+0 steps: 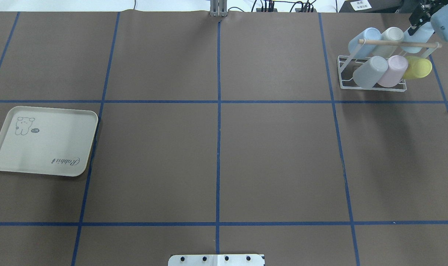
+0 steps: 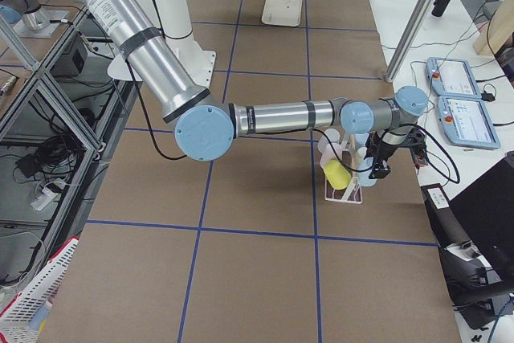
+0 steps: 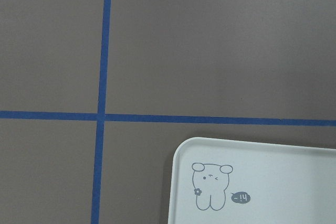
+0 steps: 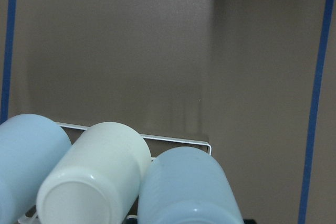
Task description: Transfer IKEA cup to right arm and place on rack
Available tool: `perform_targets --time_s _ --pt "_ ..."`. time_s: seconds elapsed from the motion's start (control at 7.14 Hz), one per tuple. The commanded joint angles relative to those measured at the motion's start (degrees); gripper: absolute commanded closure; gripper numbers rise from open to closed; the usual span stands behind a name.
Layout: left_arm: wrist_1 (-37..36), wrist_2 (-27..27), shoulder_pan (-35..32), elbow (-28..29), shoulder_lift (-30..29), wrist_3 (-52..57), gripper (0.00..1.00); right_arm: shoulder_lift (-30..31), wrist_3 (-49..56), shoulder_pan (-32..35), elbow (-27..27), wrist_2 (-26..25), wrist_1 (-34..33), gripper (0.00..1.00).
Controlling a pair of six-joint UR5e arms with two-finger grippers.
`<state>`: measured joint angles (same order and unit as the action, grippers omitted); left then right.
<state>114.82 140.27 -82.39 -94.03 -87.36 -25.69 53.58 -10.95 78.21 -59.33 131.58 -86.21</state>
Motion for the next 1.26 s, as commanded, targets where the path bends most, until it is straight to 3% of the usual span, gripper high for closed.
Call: perform_targets --time_s 0.0,0.56,0.84,1.12 --pt "-0.03 0.0 -0.05 -0.71 0.34 -0.32 0.0 0.03 -0.12 -0.07 0.09 -0.09 0.07 0.01" --pt "-0.12 0.0 -0.22 -2.82 0.52 0.11 0.0 0.12 -0.04 1.85 -1.74 1.04 -0.36 0.01" --pt "-0.03 -0.35 -2.32 -4.05 3.76 5.0 0.0 5.8 -0.04 5.36 -9.97 3.07 -0.63 0.01" --pt "-1.95 -0.35 -4.09 -4.05 6.23 9.34 0.0 16.24 -0.04 7.31 -21.74 3.16 -0.63 0.01"
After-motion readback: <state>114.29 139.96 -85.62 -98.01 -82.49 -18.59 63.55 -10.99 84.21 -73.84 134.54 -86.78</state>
